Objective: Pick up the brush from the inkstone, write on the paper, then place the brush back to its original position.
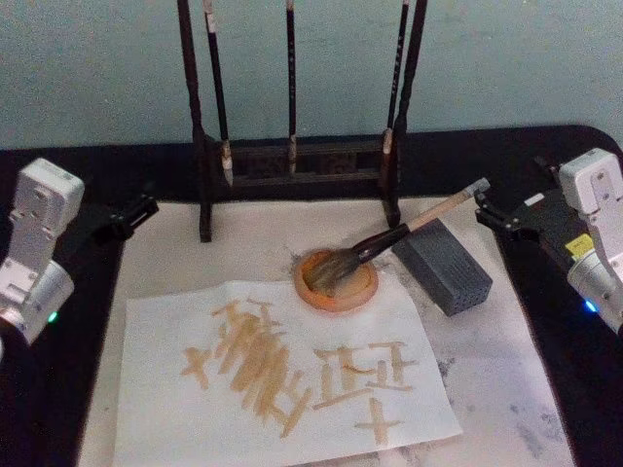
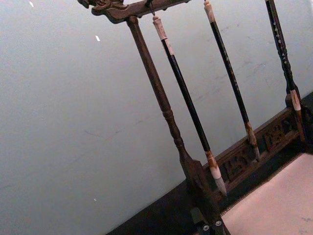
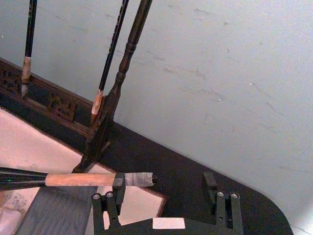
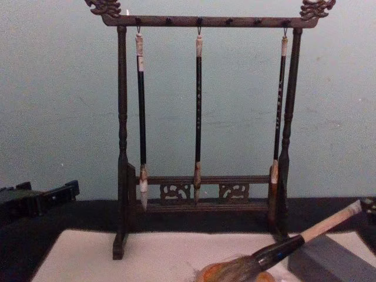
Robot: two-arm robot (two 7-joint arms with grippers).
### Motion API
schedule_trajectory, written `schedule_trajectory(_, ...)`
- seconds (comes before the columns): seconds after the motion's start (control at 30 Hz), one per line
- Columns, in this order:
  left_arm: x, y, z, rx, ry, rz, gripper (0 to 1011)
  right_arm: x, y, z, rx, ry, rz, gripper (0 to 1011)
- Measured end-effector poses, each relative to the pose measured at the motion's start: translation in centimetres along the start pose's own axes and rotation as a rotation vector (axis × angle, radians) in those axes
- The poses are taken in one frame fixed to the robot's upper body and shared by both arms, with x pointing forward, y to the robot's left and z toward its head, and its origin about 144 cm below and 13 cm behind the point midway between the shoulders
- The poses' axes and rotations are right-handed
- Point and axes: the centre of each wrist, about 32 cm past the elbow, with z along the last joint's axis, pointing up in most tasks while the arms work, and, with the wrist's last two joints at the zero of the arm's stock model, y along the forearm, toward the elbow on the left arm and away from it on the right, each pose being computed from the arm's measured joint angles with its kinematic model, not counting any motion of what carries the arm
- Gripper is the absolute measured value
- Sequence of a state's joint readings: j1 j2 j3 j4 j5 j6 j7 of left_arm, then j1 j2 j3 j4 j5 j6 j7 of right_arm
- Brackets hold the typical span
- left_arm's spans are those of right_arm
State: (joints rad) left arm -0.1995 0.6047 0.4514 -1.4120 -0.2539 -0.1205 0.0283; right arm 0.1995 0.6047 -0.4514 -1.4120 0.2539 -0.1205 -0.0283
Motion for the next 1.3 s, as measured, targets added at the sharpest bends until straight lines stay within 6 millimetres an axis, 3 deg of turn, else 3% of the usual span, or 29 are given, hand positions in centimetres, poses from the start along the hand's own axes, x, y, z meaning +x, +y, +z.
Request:
schedule_trajectory(0.7,0.0,0.0,0.0,0.000,0.000,0.000,1002,0.1,-0.1,-0.1,0.001,0.007,0.001,1001)
schedule_trajectory(1.3,0.0,0.0,0.0,0.000,0.000,0.000,1002,0.6,-2.7,0.1,0.042,0.222,0.072,1001)
